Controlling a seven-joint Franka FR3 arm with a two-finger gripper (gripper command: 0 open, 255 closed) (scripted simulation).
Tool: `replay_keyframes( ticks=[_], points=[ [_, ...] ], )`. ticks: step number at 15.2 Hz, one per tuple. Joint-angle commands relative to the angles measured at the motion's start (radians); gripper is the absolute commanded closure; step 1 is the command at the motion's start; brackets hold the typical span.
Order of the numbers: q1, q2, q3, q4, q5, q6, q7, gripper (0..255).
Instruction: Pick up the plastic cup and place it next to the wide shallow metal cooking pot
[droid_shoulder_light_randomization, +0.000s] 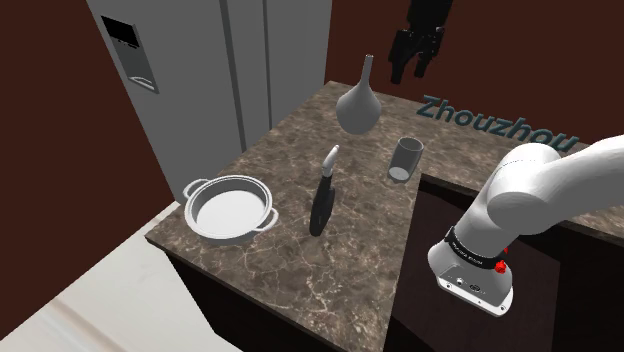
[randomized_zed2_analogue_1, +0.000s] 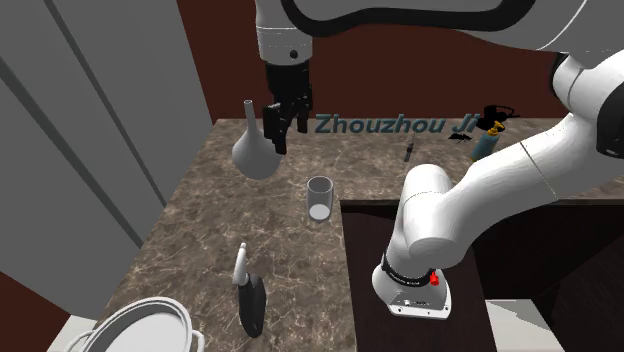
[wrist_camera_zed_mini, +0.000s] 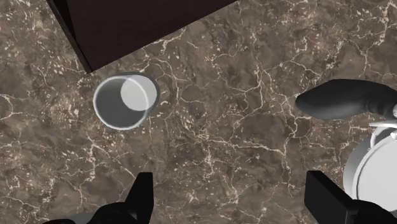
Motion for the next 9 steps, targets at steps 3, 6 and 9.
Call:
replay_keyframes(
  ticks=[3,6,9],
  points=[
    [-0.012,-0.037,-0.018,-0.079,-0.023,0.049,-0.021,0],
    [-0.032,-0.085,-0.049,-0.190,-0.060,0.124,-0.051,0],
    [-0.058,-0.124,-0.084,-0.293,-0.102,0.201,-0.082,0]
  ],
)
